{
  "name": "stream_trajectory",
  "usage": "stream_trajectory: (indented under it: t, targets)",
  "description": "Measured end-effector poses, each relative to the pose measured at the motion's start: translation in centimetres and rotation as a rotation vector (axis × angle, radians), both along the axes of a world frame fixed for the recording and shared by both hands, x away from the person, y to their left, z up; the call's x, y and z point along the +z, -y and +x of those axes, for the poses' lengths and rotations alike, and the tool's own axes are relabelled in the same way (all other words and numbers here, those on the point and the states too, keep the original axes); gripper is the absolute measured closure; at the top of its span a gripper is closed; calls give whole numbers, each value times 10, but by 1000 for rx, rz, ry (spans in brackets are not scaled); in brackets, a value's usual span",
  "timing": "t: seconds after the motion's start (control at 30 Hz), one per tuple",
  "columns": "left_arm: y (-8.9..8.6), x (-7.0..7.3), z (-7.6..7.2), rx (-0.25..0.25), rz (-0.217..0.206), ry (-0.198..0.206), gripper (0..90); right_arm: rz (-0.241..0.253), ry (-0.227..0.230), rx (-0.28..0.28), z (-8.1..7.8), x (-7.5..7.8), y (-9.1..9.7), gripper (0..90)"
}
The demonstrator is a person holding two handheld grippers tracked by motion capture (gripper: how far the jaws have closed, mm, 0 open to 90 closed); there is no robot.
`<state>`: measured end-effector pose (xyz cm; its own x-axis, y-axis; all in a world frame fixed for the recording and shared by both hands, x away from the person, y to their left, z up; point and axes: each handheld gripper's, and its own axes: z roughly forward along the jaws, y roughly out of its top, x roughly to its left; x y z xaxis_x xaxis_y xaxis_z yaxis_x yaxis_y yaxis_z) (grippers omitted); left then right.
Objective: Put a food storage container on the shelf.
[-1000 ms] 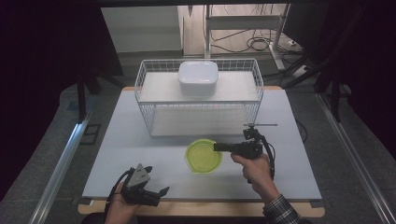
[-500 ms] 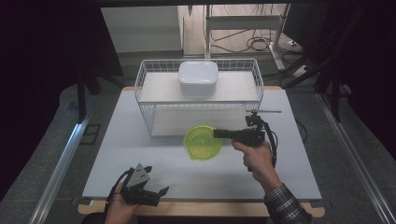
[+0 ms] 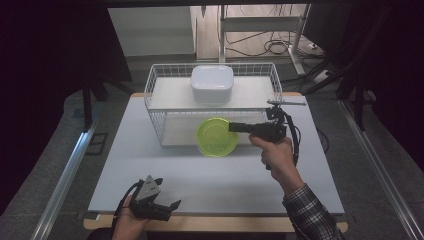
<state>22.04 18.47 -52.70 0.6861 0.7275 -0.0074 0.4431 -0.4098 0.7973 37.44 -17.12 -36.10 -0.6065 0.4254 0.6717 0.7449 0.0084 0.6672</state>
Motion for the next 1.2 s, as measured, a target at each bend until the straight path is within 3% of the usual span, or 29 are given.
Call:
stream_trajectory:
  t: [0.33,1.2]
  targets:
    - [0,0,0,-4,1,-1,50,31,19,-16,10,24,-1,816]
    - [-1,0,0,3,-7,-16,46,28,74,-119,47,81,-15,816]
